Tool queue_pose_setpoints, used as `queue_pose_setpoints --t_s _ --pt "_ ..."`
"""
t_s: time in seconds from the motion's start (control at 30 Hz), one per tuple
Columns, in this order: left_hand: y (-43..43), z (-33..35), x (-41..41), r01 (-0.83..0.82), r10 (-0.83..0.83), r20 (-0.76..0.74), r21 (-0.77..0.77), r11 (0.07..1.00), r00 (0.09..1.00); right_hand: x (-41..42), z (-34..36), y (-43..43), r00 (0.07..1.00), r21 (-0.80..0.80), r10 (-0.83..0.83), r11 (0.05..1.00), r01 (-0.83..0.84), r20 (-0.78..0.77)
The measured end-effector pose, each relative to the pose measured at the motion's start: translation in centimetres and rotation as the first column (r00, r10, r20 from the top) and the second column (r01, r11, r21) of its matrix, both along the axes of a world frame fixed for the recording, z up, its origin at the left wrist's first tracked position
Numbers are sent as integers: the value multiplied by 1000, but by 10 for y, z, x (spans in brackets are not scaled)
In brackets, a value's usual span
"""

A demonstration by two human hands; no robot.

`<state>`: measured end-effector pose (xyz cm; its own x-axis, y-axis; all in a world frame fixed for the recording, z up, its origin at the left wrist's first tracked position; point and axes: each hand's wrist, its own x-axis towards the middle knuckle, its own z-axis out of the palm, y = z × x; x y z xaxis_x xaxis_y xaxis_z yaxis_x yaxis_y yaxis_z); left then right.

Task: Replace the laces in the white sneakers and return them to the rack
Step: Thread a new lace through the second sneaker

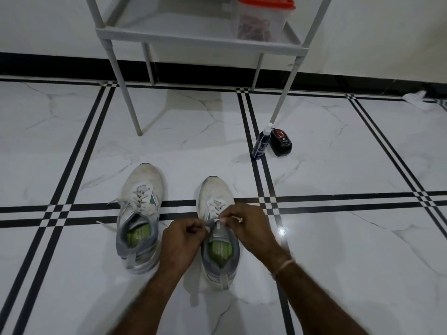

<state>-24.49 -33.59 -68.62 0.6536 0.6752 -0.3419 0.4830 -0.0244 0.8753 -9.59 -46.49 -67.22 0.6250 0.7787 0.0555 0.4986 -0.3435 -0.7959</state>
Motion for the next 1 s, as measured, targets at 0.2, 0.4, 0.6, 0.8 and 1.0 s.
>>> queue_pose_setpoints --t_s 0.2,0.4,0.6,0.8,1.0 --pt "2 -3 -1 -14 20 58 -101 995 998 -21 -21 5 997 -85 -5 996 11 76" --pt "-1 -3 0 65 -68 59 59 996 996 -31 -17 7 974 -134 -17 990 48 225" --pt "2 -7 2 -2 1 131 3 1000 991 -27 -18 4 994 -96 6 995 5 110" --pt "2 -11 7 91 -99 78 98 991 992 -16 -13 0 1000 -100 -21 995 22 13" --pt "17 18 20 -345 441 179 -398 850 879 -12 -9 -9 965 -211 -52 971 108 258"
